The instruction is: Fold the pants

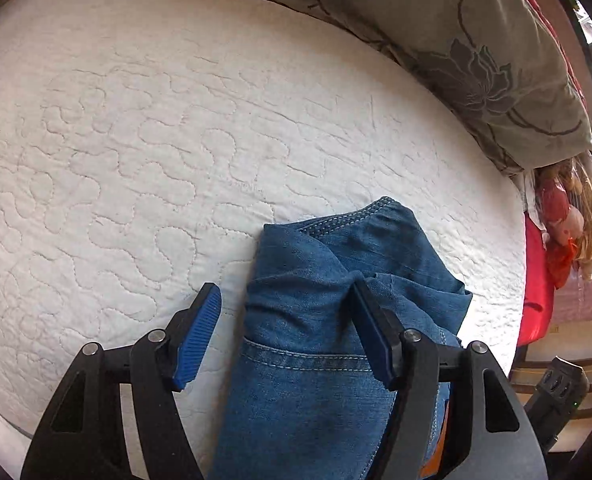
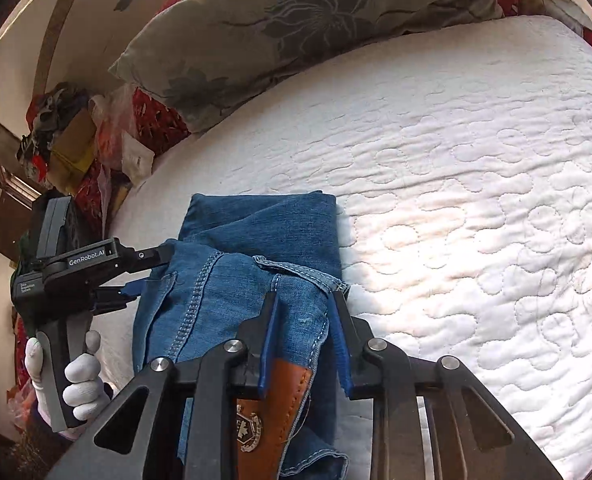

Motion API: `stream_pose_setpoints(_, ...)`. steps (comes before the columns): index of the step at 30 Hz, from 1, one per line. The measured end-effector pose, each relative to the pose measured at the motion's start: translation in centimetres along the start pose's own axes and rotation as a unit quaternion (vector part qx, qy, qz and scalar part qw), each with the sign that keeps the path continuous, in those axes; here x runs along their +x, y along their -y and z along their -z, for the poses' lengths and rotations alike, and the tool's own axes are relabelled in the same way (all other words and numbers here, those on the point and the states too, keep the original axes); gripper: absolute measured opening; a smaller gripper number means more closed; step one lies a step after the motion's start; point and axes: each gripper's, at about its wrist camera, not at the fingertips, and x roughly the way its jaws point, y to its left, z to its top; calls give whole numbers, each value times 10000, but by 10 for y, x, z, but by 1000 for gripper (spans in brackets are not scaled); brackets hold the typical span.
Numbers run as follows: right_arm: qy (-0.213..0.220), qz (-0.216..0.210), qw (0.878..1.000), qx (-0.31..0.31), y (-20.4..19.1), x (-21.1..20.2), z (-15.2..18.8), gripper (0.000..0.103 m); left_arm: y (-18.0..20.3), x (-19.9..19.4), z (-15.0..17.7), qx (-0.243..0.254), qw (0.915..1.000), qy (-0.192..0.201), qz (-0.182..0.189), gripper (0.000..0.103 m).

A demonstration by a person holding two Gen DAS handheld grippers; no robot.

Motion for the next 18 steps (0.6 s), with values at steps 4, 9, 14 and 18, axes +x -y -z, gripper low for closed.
stream_pose_setpoints(4,-64,173,9997,-137,-2,5,3,33,1,-7,7,151,9997,154,-150,66)
stream_pose_setpoints(9,80,-14,9999,134,-1,-14,8,33,12,-20,11,258,9989,262,-291,66)
stream_pose_setpoints(14,253,-162,9991,292,-2,-44,19,34,12,-34,18,361,9982,308,-365,66)
stream_pose_setpoints(18,259,-296,9978,534,3,-60,34,46,-2,-48,27,263,9991,216,-233,66)
